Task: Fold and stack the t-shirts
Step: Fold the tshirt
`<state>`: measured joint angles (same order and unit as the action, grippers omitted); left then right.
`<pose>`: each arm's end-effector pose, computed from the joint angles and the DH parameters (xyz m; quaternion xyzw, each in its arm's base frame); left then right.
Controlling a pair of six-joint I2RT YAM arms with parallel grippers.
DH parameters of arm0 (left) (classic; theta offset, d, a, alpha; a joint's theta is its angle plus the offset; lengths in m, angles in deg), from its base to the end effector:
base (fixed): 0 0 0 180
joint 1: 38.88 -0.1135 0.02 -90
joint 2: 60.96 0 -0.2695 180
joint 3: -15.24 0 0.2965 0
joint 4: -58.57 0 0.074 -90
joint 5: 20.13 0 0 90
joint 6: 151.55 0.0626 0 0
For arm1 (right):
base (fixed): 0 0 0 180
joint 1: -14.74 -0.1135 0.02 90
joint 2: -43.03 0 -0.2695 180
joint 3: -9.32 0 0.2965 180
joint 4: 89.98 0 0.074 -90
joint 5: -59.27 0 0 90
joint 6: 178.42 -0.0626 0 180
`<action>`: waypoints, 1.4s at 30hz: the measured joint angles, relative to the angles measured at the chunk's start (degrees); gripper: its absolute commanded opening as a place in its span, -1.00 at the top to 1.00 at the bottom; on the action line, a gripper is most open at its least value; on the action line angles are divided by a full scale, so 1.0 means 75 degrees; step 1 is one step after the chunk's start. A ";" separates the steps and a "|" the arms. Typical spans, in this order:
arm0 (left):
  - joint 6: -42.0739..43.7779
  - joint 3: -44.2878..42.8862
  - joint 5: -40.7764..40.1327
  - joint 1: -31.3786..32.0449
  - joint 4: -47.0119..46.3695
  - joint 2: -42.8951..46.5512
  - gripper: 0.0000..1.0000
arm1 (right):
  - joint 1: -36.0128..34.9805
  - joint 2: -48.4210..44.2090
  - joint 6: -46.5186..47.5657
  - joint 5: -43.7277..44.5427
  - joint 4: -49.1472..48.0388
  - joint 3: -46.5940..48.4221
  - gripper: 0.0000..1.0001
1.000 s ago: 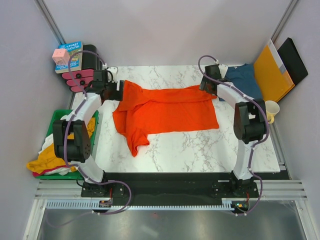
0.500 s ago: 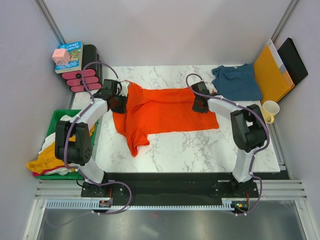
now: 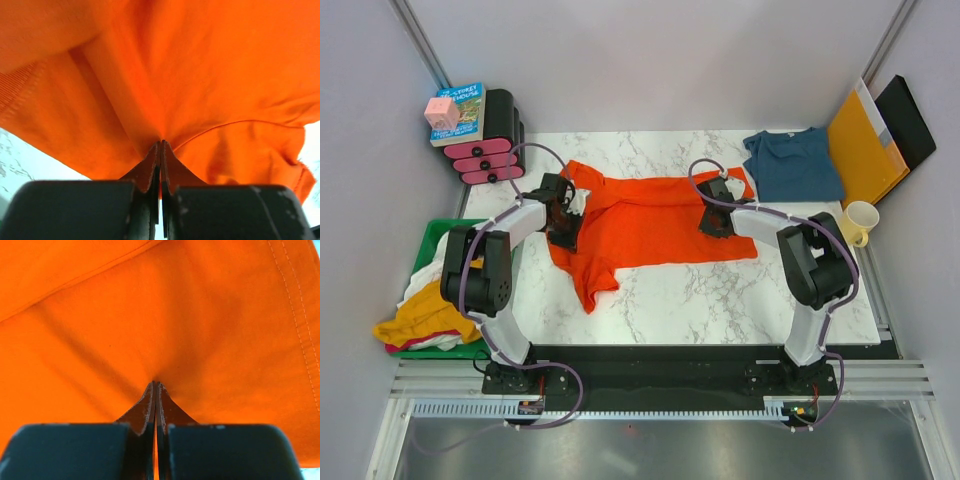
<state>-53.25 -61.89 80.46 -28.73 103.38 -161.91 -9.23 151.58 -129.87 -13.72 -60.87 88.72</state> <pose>0.3837 -0.0804 0.1321 0.1737 0.9631 -0.0937 0.1831 0.4050 0.1600 0.1107 0.1845 0.9341 0.0264 0.3044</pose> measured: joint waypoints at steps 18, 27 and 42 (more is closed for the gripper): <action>0.1247 0.0784 -0.0545 0.0000 0.1172 0.0367 0.92 | -0.1256 -0.1247 -0.1320 0.0329 0.0306 -0.1492 1.00; 0.1483 0.1253 -0.0425 -0.0050 0.1565 0.1387 0.26 | -0.1830 -0.1661 -0.1510 0.0699 0.1067 -0.1737 0.29; 0.1303 0.0729 0.0941 -0.0192 0.1169 0.4130 0.07 | -0.3185 -0.2104 0.0140 0.0810 0.1148 -0.0335 0.09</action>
<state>-43.48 -56.43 87.51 -30.17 112.14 -130.94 -33.12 135.80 -128.82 -7.64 -52.26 86.20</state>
